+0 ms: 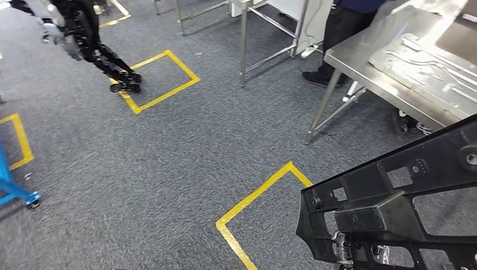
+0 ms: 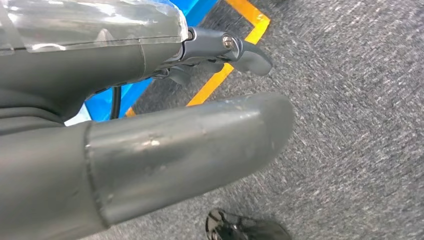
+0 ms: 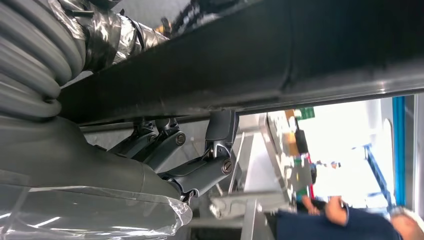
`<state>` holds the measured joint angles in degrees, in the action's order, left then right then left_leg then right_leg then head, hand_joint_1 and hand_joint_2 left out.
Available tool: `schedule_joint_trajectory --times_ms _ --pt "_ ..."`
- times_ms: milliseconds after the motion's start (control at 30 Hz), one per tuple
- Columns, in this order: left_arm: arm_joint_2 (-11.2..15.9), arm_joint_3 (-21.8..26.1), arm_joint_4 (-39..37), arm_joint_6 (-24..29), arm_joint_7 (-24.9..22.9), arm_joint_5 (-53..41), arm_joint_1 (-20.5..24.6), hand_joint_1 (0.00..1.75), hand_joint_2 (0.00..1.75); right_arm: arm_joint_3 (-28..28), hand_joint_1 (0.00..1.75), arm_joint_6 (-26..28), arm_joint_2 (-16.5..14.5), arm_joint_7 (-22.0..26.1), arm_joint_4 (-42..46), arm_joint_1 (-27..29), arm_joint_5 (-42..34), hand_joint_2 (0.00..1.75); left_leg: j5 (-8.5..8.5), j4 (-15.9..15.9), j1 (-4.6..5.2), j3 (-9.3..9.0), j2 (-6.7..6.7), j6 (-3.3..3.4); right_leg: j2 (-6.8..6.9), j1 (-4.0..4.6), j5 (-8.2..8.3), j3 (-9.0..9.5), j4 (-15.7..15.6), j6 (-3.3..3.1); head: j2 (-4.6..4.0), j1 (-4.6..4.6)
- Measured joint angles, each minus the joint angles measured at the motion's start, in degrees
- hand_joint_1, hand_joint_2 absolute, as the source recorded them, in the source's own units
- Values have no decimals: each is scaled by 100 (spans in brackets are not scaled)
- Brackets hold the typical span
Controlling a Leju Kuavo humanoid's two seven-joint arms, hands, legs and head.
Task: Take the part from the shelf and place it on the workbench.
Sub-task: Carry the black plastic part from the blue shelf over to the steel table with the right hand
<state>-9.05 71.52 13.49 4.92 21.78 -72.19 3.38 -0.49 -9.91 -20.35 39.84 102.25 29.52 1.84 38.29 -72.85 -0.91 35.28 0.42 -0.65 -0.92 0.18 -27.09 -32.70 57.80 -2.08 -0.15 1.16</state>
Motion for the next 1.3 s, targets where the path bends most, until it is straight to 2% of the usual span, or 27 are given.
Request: schedule_joint_trajectory --times_ms 33,67,100,133,167,233,300,367,433,500,533,567,600,667,733,767,800,833,900,967,1000,1033,1067,1100,1167,1233,1300 --pt "4 1 0 0 -1 0 -11 0 0 -1 175 1 0 -1 -8 1 4 175 -48 -120 -5 108 -7 -15 -91 -7 -12 8 14 6 0 0" --pt "8 2 0 0 -1 0 -13 0 0 -1 175 1 0 -1 -12 2 6 175 -225 -1 -12 104 -17 -28 -182 -19 -31 18 38 25 0 -1" --pt "12 2 0 0 -1 0 -13 0 0 -1 175 1 0 -2 -15 2 8 175 -483 314 -26 3 -58 -42 -269 -36 -59 28 75 52 0 -1" --pt "16 2 0 -1 -1 0 -11 0 0 -1 175 1 0 -2 -16 1 12 175 -684 664 -47 -134 -170 -54 -345 -51 -95 30 120 86 0 -1" --pt "18 2 0 -3 -1 0 -9 0 0 -1 175 1 0 -2 -16 -3 14 175 -809 989 -65 -259 -300 -54 -417 -54 -133 14 185 125 0 0" --pt "20 1 -1 -9 -2 -2 -8 0 0 1 175 1 1 -2 -17 -8 18 175 -816 1243 -70 -364 -470 -5 -538 -56 -167 -42 261 198 0 4" --pt "17 2 -2 -12 -4 -3 -3 0 0 -1 175 -1 2 -1 -17 -3 20 175 -815 1274 -56 -378 -382 85 -625 -68 -154 -84 267 255 0 7" --pt "14 3 -2 -13 -7 -2 6 0 0 -5 175 -3 2 -1 -17 0 22 175 -837 1316 -67 -403 -254 163 -410 -63 -234 -163 410 310 0 10" --pt "18 4 -2 -14 -8 -2 -3 0 0 -6 175 -11 3 -1 -19 -20 27 175 -839 1346 -64 -422 -113 216 -72 -58 -499 -432 932 360 0 15" --pt "25 5 -2 -15 -13 -2 -22 0 0 -8 175 -16 4 -1 -22 -37 31 175 -815 1351 -47 -436 45 240 41 -79 -736 -798 1584 389 0 17" --pt "27 6 -2 -15 -15 -2 -26 0 0 -10 175 -15 4 -1 -27 -38 32 175 -797 1350 -43 -450 122 243 58 -86 -727 -897 1733 391 0 17" --pt "28 6 -2 -16 -16 -2 -22 0 0 -13 175 -15 4 -2 -33 -36 34 175 -775 1350 -39 -475 196 242 74 -88 -611 -890 1679 381 0 18" --pt "28 6 -2 -17 -16 -2 -15 0 0 -14 175 -18 4 -3 -40 -35 37 175 -750 1352 -35 -511 264 237 104 -81 -413 -775 1424 355 0 18" --pt "21 6 -3 -20 -16 -2 -1 0 0 -13 175 -26 4 -5 -46 -40 47 175 -691 1359 -15 -589 387 211 333 -8 -70 -415 688 246 0 18" --pt "10 6 -4 -21 -16 -2 6 0 0 -10 175 -32 4 -8 -46 -46 57 175 -648 1384 5 -641 509 164 528 78 1 -229 301 146 0 19" --pt "6 7 -4 -22 -17 -2 9 0 0 -10 175 -33 4 -9 -47 -45 62 175 -637 1407 13 -666 578 138 529 101 -22 -219 275 123 0 19" --pt "5 8 -4 -22 -19 -2 18 0 0 -10 175 -33 3 -10 -47 -41 68 175 -630 1439 19 -708 645 113 454 99 -15 -211 245 107 0 19" --pt "6 9 -4 -22 -21 -2 28 0 0 -11 175 -32 2 -10 -48 -30 77 175 -606 1441 19 -749 627 89 385 80 3 -179 189 93 0 19" --pt "10 10 -4 -22 -24 -2 41 0 0 -7 175 -33 1 -13 -49 -33 93 175 -426 1186 16 -686 372 57 257 24 41 -90 64 49 0 16" --pt "13 9 -4 -22 -28 -2 25 0 0 4 175 -36 0 -15 -54 -52 102 175 -96 502 -3 -341 71 41 126 -6 43 -49 26 4 0 11" --pt "13 9 -4 -22 -31 -2 11 0 0 8 175 -37 0 -17 -57 -57 104 175 24 151 -10 -137 15 26 45 -6 33 -46 34 -6 0 10" --pt "14 10 -4 -22 -34 -2 -4 0 0 10 175 -38 0 -18 -60 -55 106 175 38 -54 -16 7 -3 8 -43 -8 22 -44 49 -7 0 8" --pt "17 11 -4 -22 -36 -2 -12 0 0 11 175 -39 0 -18 -63 -52 107 175 -70 -58 -23 63 -10 -10 -136 -14 8 -41 72 6 0 9" --pt "21 12 -4 -22 -37 -2 -14 0 0 11 175 -39 0 -19 -64 -51 107 175 -285 158 -35 13 -32 -25 -227 -25 -14 -38 106 28 0 8" --pt "28 12 -5 -22 -37 -2 -11 0 0 15 175 -39 0 -19 -67 -54 107 175 -692 854 -67 -227 -246 -44 -380 -41 -79 -55 213 92 0 8" --pt "31 11 -6 -21 -38 -2 -10 0 0 26 175 -44 0 -21 -70 -56 115 175 -793 1213 -79 -359 -440 -5 -507 -45 -122 -106 300 164 0 11" --pt "31 11 -7 -19 -41 -1 -4 0 0 38 175 -48 0 -25 -74 -50 125 175 -777 1233 -60 -377 -388 79 -629 -57 -109 -145 304 232 0 13"
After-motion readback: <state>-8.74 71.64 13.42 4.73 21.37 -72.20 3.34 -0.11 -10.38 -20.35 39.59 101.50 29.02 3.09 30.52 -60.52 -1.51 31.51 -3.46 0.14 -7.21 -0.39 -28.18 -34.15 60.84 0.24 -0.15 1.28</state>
